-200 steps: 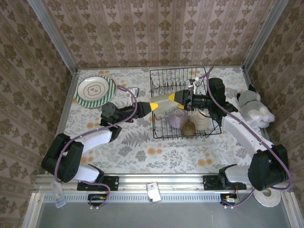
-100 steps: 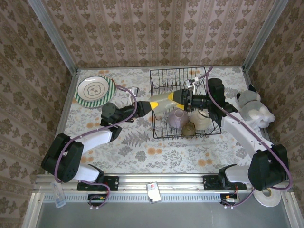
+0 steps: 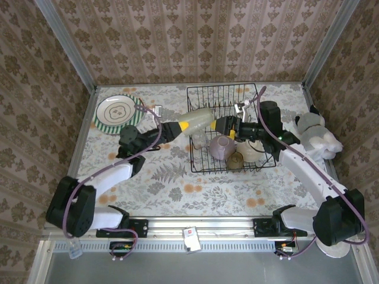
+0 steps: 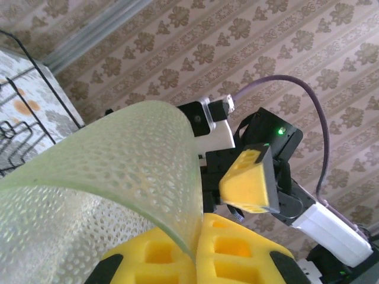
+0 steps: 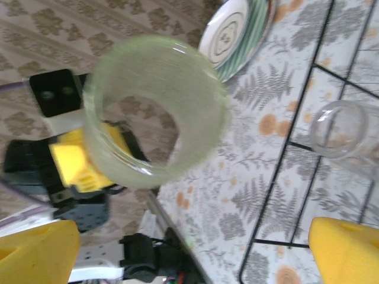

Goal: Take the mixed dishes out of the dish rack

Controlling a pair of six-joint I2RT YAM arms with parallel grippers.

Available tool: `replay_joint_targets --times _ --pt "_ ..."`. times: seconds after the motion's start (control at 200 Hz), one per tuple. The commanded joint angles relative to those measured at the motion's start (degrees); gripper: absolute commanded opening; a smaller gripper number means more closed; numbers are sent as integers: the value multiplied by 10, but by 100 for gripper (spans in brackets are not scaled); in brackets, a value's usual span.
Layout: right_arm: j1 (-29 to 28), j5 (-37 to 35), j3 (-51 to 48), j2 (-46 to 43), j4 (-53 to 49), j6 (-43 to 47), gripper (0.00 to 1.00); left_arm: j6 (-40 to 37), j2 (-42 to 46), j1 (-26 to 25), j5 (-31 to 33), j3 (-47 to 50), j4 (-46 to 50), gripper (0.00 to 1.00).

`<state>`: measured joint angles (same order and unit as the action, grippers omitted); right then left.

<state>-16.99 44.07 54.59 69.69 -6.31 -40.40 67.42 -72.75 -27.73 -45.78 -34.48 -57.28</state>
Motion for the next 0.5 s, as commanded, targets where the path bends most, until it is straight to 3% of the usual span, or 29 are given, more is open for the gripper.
replay_joint_targets --times 0.0,0.21,0.495 --pt "-13 -80 24 -23 -63 59 100 -90 66 11 15 -8 126 0" --pt "-28 -151 17 -49 -77 92 100 -295 188 12 111 -83 505 0" --pt "-43 -199 1 -54 -55 115 100 -438 235 33 234 -191 789 0"
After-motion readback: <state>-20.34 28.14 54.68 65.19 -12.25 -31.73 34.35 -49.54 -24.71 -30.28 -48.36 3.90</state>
